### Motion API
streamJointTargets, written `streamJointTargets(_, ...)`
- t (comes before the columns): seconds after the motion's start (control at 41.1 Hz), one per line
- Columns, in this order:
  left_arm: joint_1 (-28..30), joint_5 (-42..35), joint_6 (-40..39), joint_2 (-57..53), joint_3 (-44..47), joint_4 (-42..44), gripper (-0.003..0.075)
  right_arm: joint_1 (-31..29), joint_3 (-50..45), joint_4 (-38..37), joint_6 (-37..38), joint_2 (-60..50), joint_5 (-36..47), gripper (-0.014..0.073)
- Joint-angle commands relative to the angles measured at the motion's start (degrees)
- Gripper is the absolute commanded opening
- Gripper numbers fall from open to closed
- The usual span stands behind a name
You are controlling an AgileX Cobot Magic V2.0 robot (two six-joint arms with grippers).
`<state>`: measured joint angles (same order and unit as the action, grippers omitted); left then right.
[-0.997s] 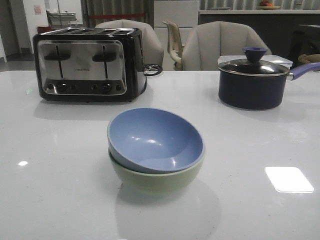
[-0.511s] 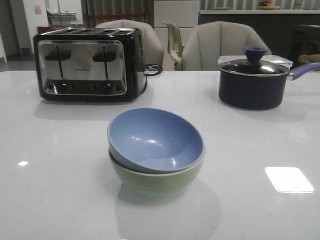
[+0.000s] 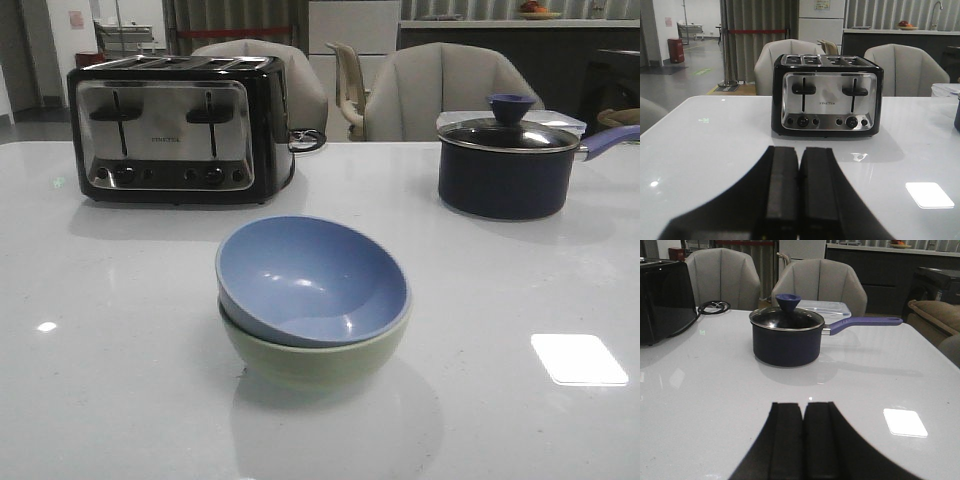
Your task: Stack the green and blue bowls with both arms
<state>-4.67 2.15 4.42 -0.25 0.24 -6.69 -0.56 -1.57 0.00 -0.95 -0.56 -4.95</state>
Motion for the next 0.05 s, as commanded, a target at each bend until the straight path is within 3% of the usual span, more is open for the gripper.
streamJointTargets(0.0, 0.1, -5.2, 0.1, -1.2, 1.2, -0.5, 0.0101, -0.1, 0.0, 0.0, -0.4, -1.2, 5.5, 0.0008)
streamJointTargets(0.024, 0.1, -5.2, 0.1, -1.2, 1.2, -0.5, 0.0101, -0.1, 0.0, 0.0, -0.4, -1.2, 5.5, 0.0008)
